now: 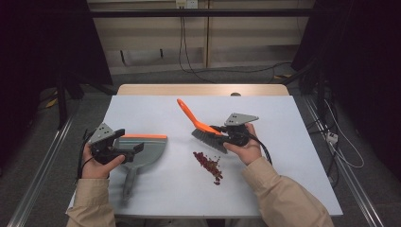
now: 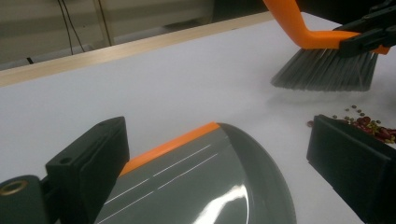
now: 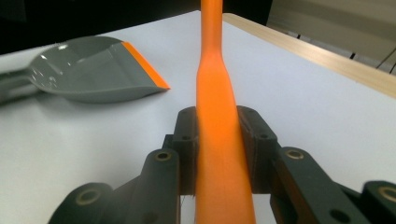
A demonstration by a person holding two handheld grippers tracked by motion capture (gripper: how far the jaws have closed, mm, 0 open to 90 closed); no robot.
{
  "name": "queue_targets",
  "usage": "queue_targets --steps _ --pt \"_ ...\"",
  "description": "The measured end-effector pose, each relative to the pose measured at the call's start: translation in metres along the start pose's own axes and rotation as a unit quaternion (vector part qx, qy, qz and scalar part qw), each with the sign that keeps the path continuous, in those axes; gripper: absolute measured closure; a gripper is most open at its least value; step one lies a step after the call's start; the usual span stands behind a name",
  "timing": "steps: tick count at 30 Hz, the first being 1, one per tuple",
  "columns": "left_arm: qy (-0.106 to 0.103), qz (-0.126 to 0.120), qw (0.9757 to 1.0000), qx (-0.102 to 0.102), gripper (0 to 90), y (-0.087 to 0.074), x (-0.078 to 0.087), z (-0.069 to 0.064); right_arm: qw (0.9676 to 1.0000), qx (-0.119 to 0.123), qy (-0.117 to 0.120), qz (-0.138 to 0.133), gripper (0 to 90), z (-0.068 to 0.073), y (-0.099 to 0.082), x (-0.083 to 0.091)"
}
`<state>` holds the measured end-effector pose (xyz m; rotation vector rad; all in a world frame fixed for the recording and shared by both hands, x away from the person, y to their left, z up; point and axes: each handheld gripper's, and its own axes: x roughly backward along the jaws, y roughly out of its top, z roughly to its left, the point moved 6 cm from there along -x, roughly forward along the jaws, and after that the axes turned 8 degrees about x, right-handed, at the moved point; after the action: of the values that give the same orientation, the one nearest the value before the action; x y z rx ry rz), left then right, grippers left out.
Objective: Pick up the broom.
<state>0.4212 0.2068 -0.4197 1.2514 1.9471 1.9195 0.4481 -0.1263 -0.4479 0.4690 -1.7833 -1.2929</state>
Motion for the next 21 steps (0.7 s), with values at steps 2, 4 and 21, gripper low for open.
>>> queue_targets --steps 2,4,21 --pt "0.000 0.000 1.0000 0.003 5.6 0.000 -0.001 0.000 0.9994 0.034 0.003 0.003 71.7 -0.001 -0.004 -0.004" --pt "0.001 0.000 1.0000 0.002 5.6 0.000 0.000 0.001 0.9978 0.065 0.009 0.011 71.7 0.000 -0.009 -0.009" --pt "0.005 -0.001 1.0000 0.005 5.6 -0.001 0.002 0.005 0.9875 0.131 0.087 0.006 71.6 0.049 -0.016 0.003"
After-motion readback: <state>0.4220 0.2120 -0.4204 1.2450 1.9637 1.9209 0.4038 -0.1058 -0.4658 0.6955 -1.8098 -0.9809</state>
